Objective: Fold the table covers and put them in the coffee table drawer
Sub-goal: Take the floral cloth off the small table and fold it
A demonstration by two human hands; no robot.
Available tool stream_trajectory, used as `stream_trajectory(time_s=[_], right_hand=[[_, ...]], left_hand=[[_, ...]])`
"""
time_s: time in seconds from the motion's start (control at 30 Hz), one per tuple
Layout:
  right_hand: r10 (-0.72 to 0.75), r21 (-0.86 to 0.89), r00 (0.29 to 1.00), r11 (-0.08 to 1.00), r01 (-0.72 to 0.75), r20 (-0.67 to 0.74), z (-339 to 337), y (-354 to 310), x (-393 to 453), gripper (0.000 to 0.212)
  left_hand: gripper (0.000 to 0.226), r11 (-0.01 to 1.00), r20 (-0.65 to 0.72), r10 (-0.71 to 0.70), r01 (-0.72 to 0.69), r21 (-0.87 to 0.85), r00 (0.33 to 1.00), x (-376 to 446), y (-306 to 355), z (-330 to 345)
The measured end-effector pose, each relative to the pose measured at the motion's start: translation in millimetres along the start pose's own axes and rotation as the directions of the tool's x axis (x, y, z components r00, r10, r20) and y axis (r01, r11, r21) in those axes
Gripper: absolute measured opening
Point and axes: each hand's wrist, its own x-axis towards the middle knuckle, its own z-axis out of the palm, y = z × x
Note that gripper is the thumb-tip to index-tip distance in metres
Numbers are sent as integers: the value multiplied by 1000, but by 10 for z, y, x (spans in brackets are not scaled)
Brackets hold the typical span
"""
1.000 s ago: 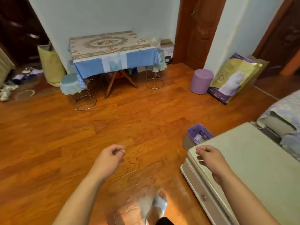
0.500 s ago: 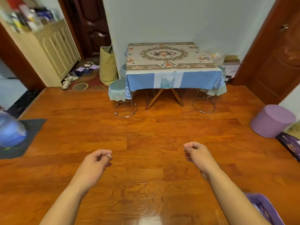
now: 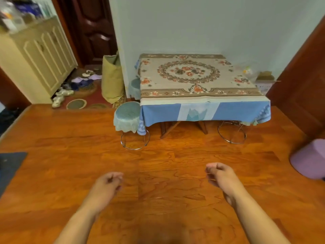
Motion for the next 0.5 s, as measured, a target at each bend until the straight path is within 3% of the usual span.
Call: stream_trajectory(time_s=[0.23, 0.5], right_hand=[[51, 97, 996, 994, -44, -69, 140, -639, 1327, 17], [104, 13, 994, 994, -104, 28, 223, -1470, 3236, 13]], left_hand=[[17, 993, 136, 72, -84, 83, 988, 1632, 1129, 486], [17, 998, 99, -53, 55, -21, 994, 3119, 1910, 1200]])
